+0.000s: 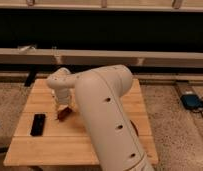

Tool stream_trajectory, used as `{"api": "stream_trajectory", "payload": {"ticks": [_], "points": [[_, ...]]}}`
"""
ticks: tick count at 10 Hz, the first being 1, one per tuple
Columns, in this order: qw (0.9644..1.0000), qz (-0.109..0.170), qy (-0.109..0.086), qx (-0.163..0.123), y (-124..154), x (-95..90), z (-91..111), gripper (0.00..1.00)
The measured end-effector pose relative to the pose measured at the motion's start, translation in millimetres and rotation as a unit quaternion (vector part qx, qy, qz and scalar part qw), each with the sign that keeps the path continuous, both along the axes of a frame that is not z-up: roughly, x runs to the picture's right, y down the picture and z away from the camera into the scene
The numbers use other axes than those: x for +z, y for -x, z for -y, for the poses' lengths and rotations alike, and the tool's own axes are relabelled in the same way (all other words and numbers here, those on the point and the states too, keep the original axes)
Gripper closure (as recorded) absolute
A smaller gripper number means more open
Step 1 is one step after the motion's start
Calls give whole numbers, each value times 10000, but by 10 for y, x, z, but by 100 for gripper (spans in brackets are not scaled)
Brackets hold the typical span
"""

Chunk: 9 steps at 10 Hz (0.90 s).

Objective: Drag the pepper across the table

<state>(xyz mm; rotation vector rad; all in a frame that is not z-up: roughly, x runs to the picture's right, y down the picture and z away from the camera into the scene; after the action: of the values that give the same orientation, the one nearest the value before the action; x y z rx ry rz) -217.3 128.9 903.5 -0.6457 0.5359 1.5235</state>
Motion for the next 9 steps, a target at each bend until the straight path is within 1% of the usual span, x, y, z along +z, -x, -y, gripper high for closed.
{"api": "stream_trajectory", "payload": {"ticks": [2, 3, 4, 5, 6, 9], "points": [[9999, 57, -54, 100, -8, 14, 17, 64], [9999, 76, -78, 133, -24, 15, 32, 76], [9998, 105, -97, 123, -2, 3, 40, 87], [9998, 139, -128, 88, 22, -8, 55, 94], [9997, 188, -167, 57, 59, -29, 76, 99], [9989, 318, -354, -32, 127, -87, 184, 100]]}}
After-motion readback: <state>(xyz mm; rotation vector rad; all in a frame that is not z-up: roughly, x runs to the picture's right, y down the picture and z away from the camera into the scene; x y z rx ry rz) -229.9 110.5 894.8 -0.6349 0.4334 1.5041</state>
